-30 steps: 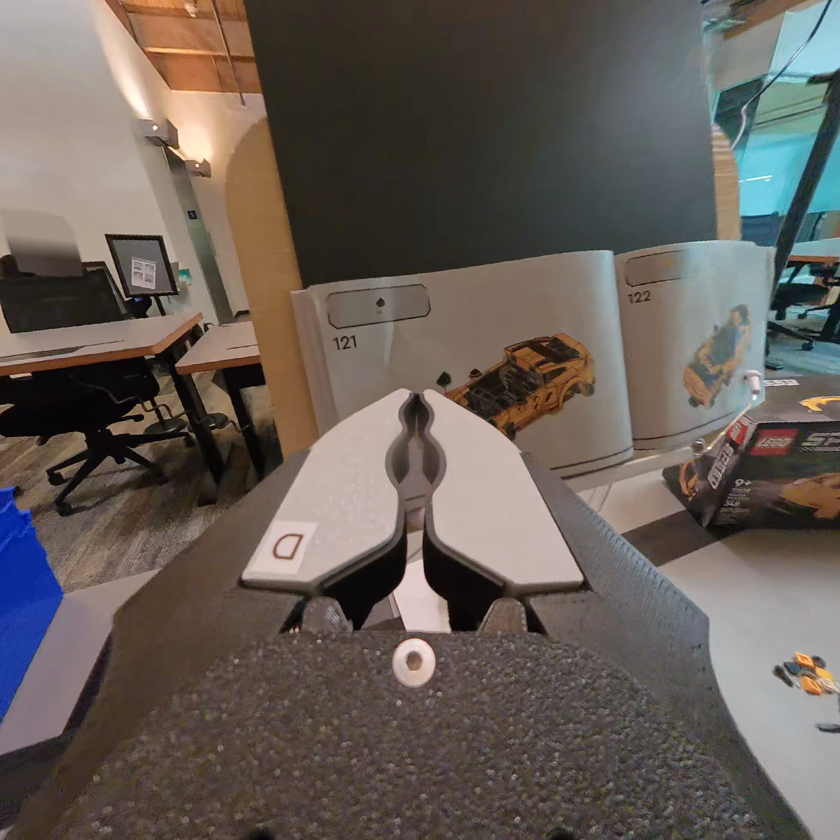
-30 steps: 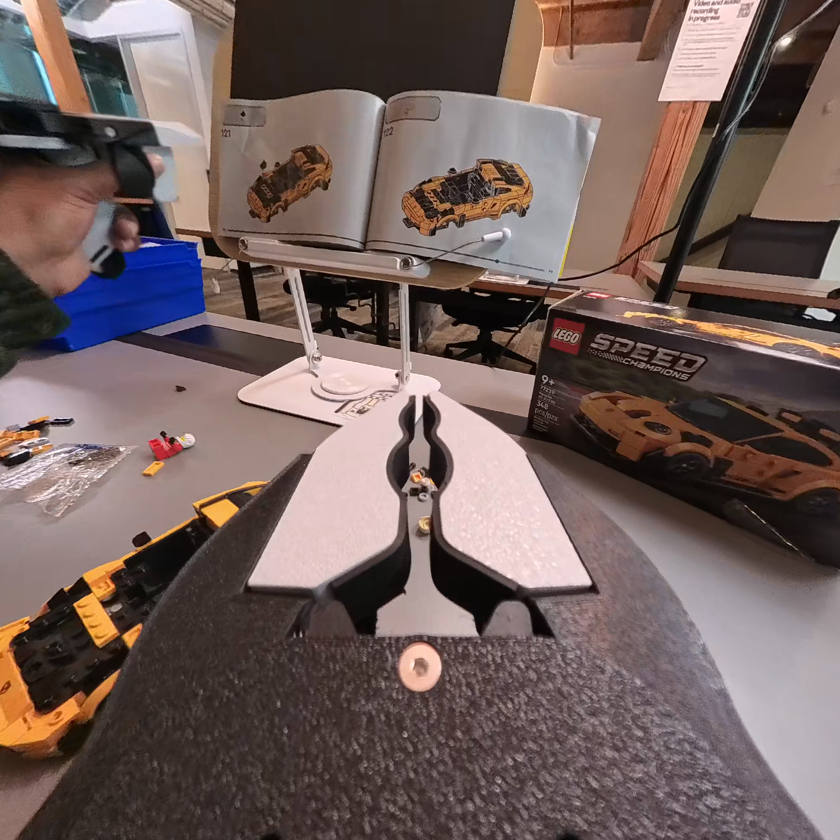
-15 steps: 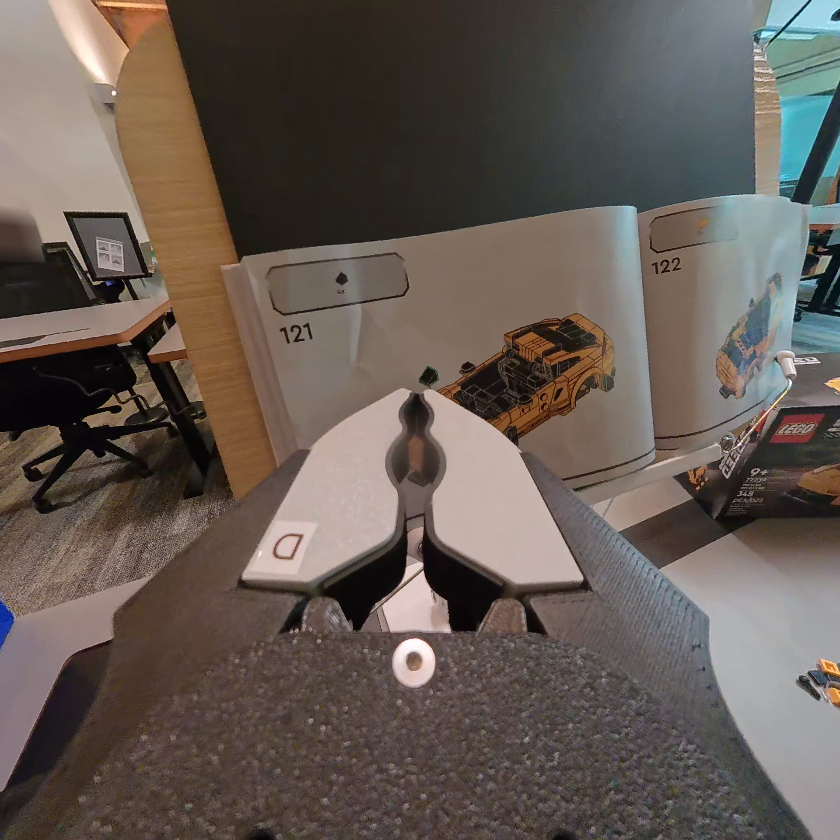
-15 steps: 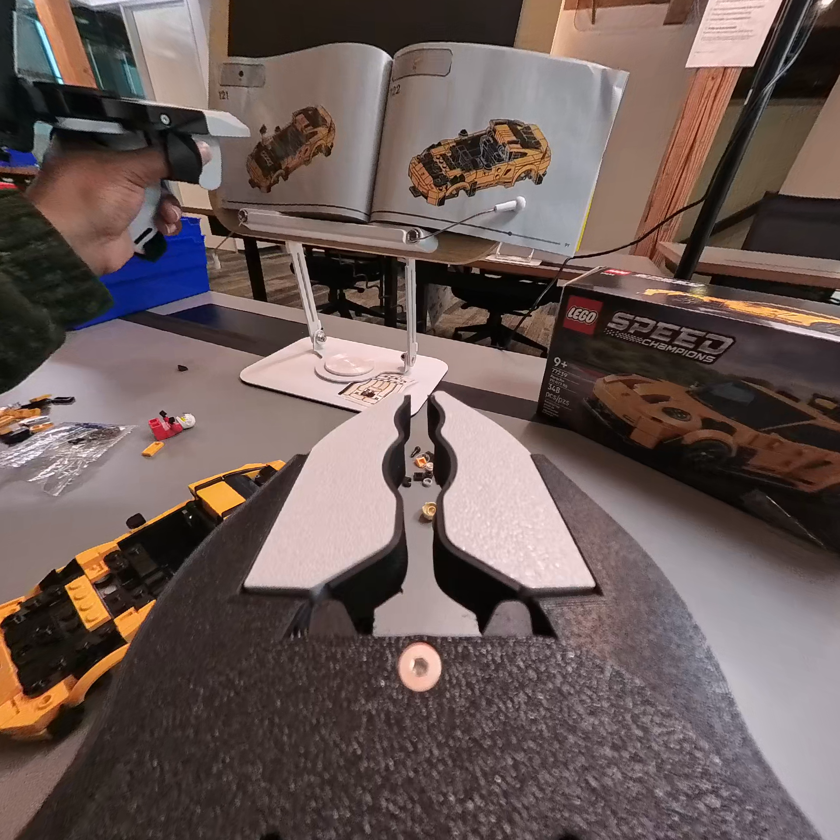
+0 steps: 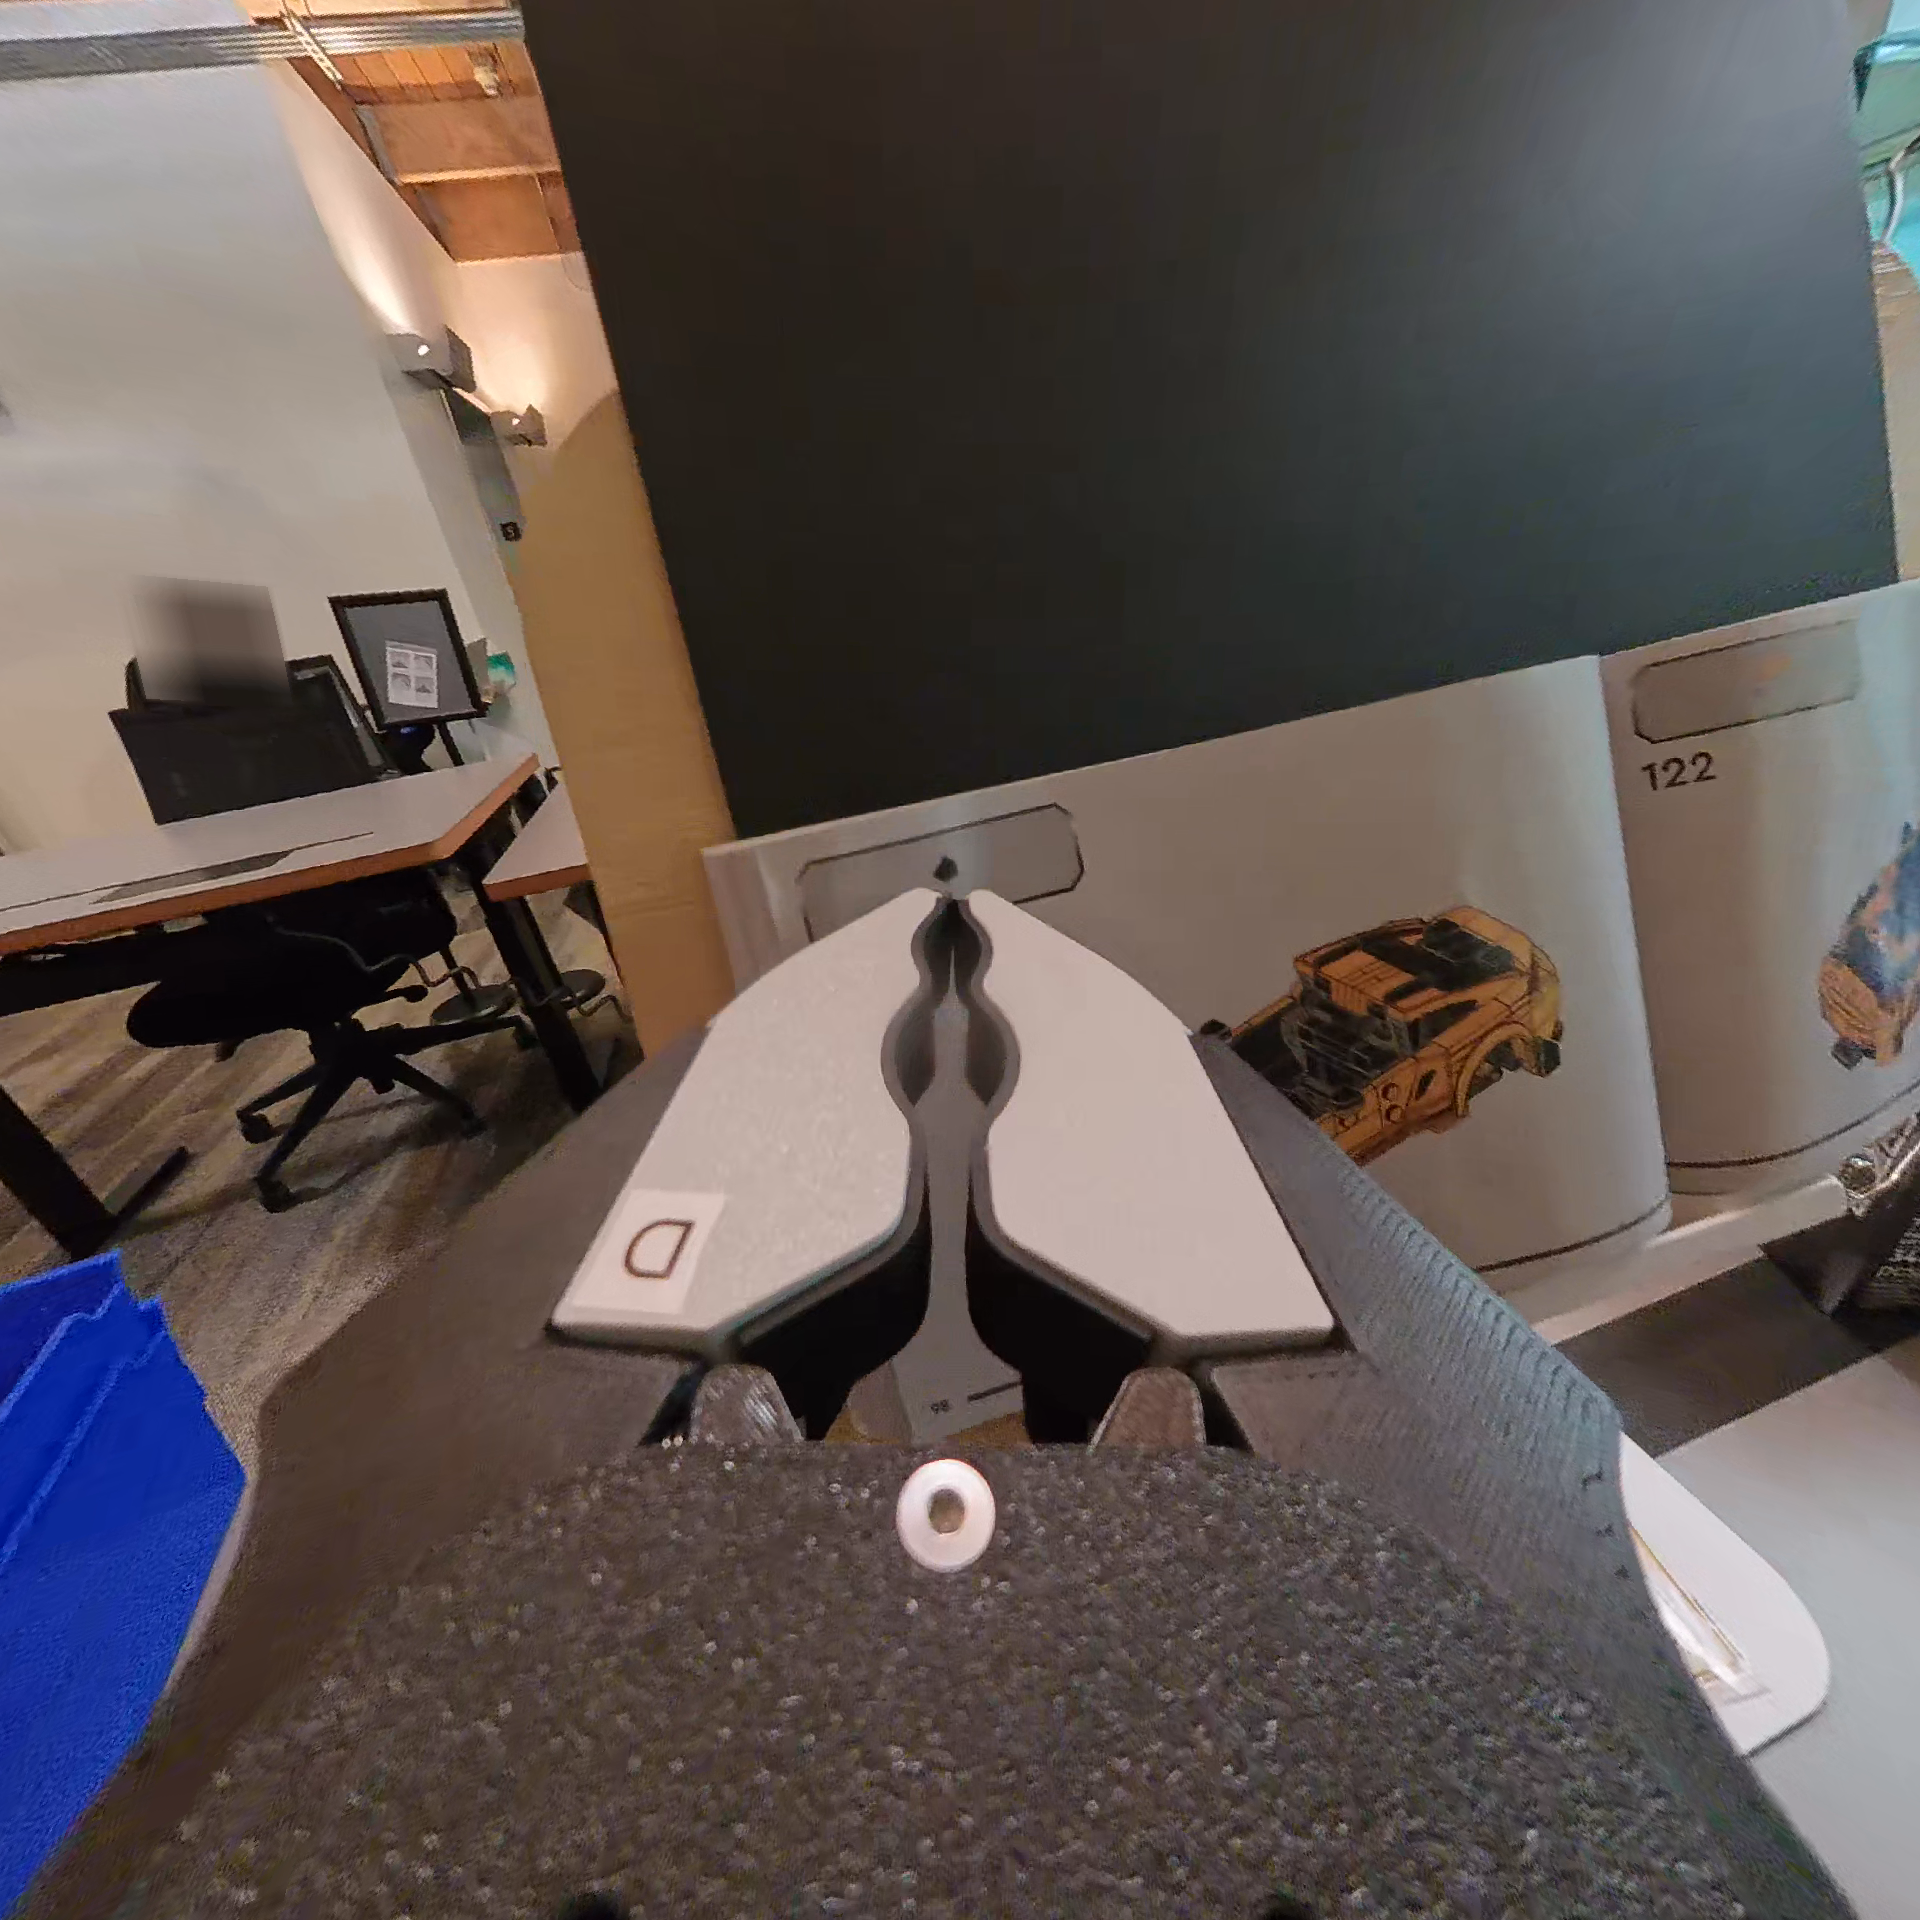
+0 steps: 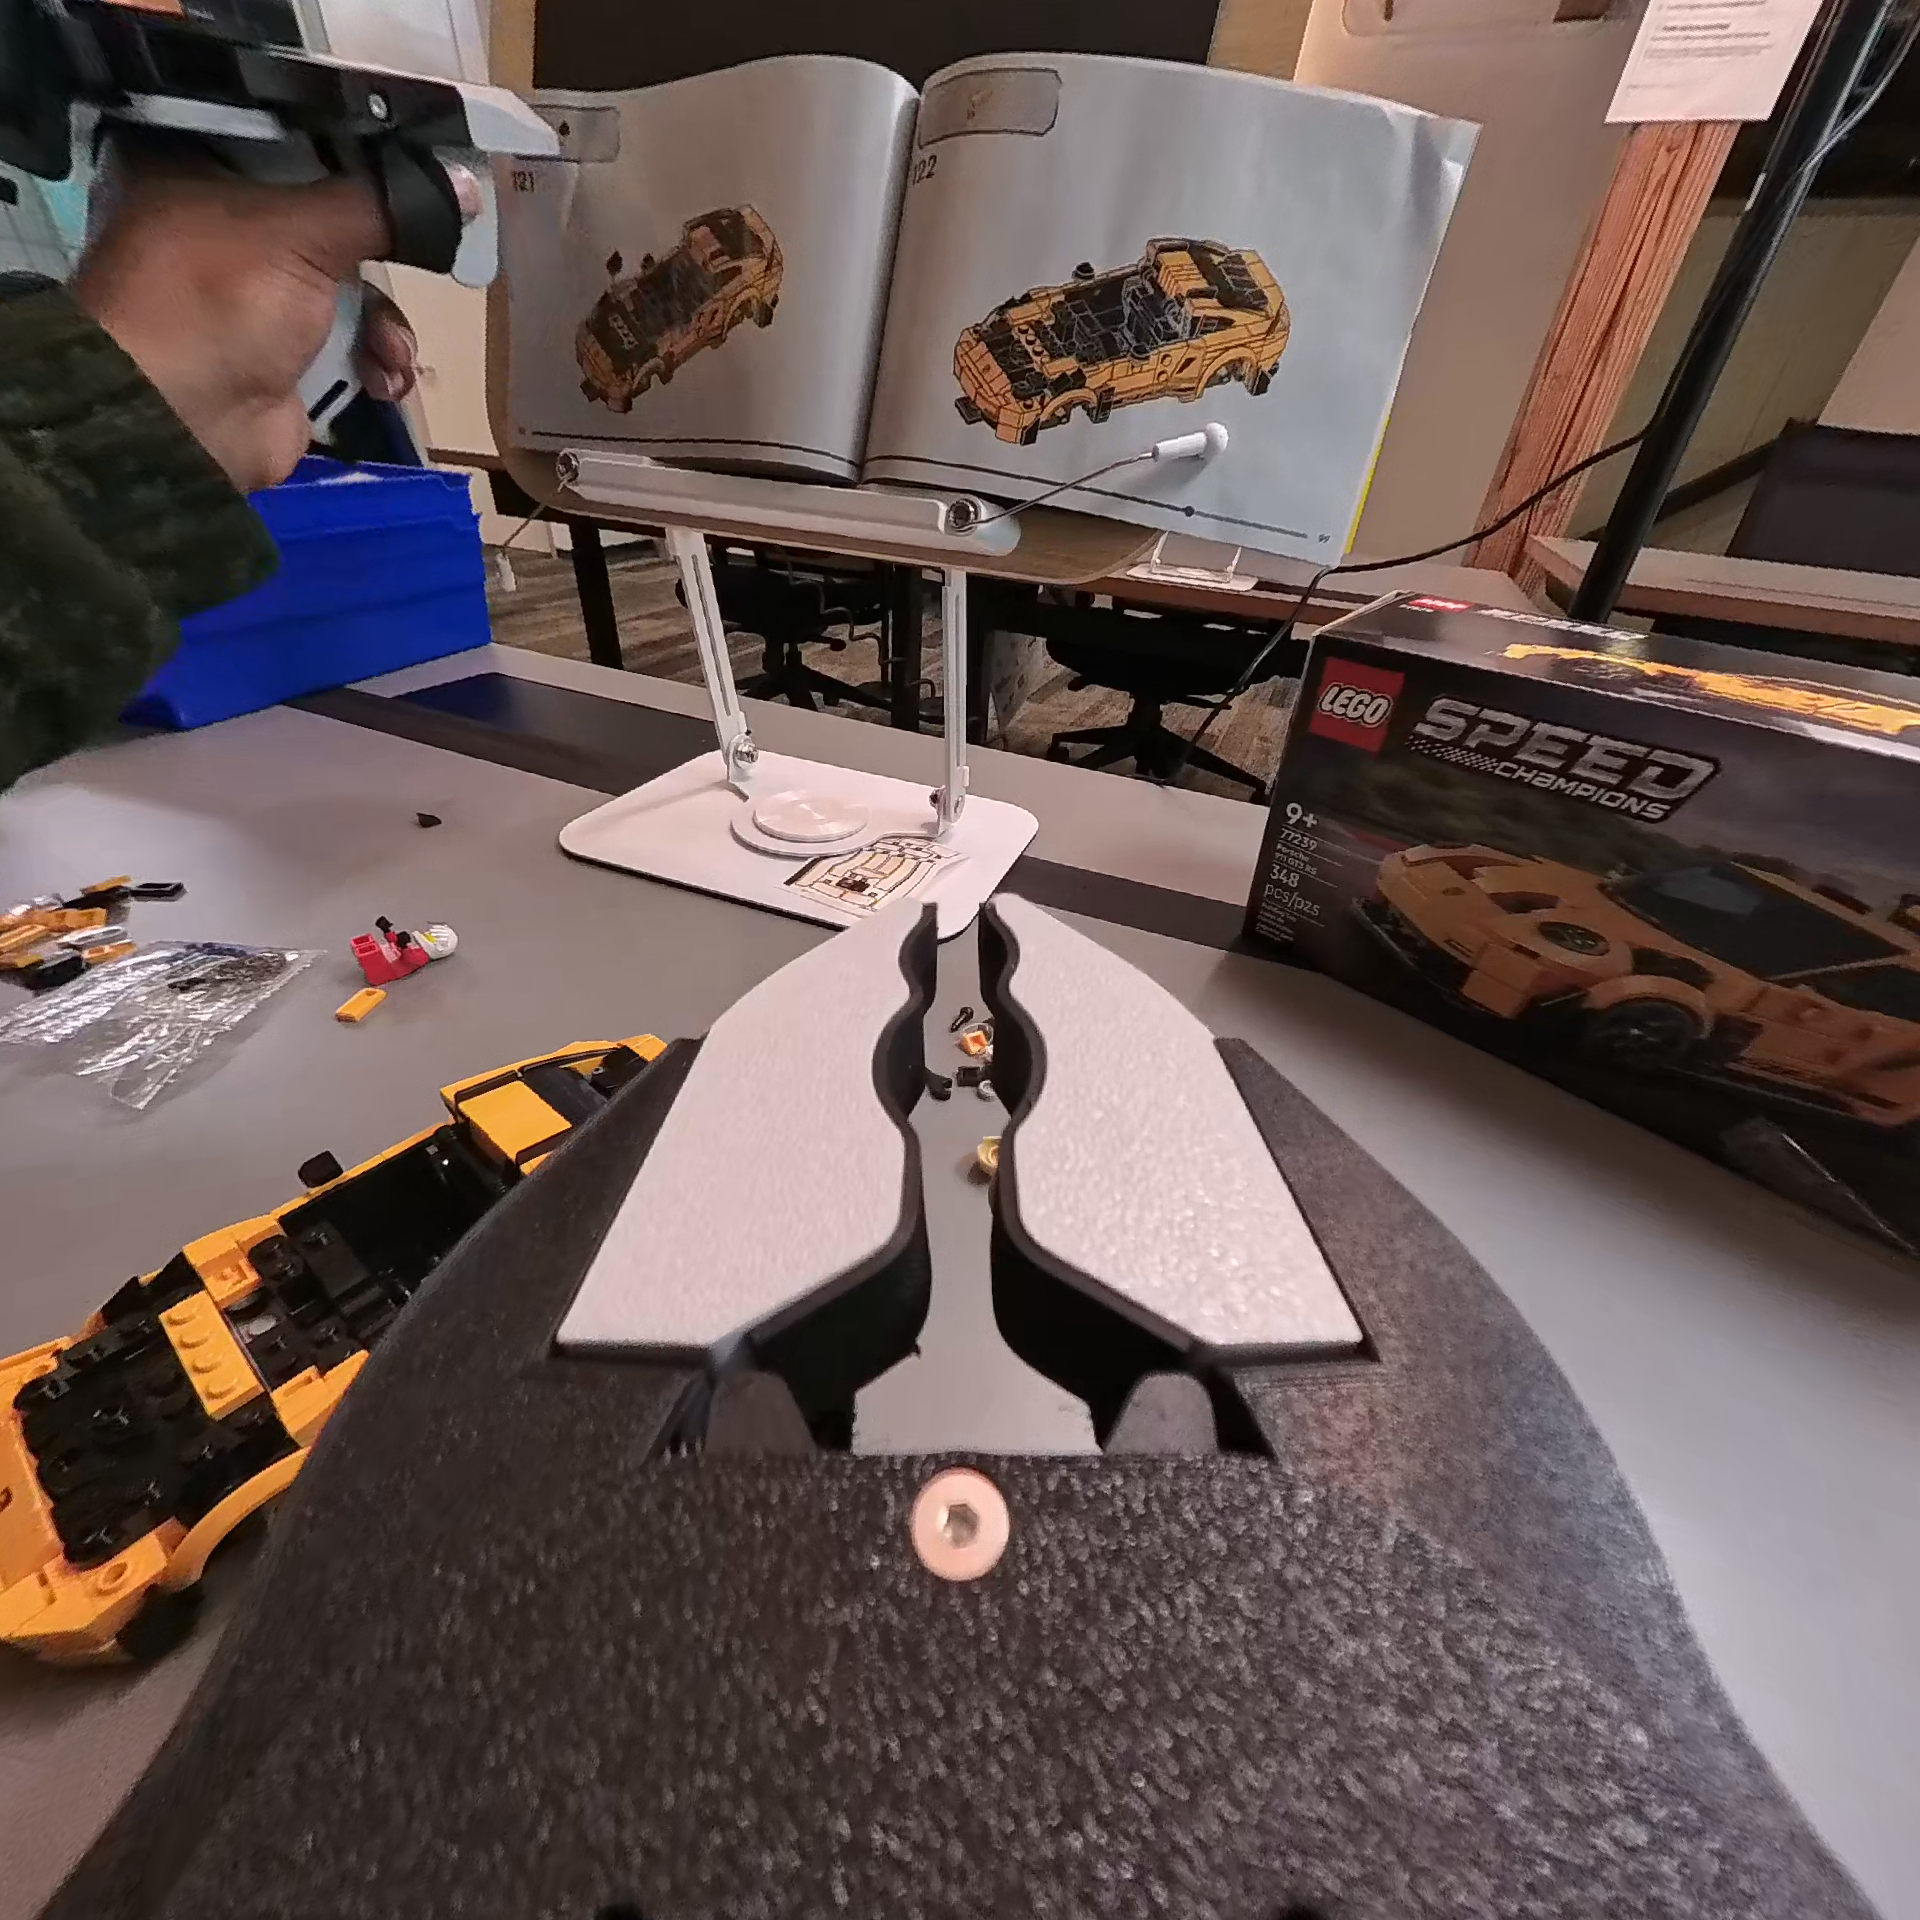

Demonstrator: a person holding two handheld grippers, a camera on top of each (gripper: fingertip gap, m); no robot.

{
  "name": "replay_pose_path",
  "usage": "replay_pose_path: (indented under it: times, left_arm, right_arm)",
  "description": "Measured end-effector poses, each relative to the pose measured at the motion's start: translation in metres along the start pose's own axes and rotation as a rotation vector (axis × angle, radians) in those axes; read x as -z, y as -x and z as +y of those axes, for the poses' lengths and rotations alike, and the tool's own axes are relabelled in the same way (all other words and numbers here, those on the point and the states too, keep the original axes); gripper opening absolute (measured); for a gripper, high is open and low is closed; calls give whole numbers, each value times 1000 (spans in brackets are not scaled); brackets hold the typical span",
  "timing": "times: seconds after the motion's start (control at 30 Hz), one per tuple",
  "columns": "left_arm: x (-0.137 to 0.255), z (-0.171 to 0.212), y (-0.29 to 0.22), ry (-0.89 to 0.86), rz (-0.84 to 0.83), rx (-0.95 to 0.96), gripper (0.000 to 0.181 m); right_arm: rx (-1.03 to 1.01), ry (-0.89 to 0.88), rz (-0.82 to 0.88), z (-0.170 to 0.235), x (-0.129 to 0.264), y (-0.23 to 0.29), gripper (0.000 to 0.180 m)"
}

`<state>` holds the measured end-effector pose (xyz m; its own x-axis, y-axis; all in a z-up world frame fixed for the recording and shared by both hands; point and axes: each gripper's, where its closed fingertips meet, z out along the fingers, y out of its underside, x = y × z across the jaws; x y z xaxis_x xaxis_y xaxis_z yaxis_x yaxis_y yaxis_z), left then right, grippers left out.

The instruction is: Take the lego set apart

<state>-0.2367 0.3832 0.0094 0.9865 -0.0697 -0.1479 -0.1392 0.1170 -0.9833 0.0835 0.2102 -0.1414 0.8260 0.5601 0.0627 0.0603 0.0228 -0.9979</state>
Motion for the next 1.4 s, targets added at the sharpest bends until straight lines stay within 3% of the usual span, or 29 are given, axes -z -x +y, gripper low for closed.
replay_pose_path:
  times: [0.3,0.6,1.4]
  left_arm:
    - [2,-1,4,8,9,-1,0]
    - [16,33,-33,71,98,-29,0]
    - [20,54,-38,119,102,-54,0]
  right_arm:
    - [-1,3,-3,1,0,1,7]
    - [-4,10,-13,2,0,2,7]
    - [-12,14,-10,3,0,0,8]
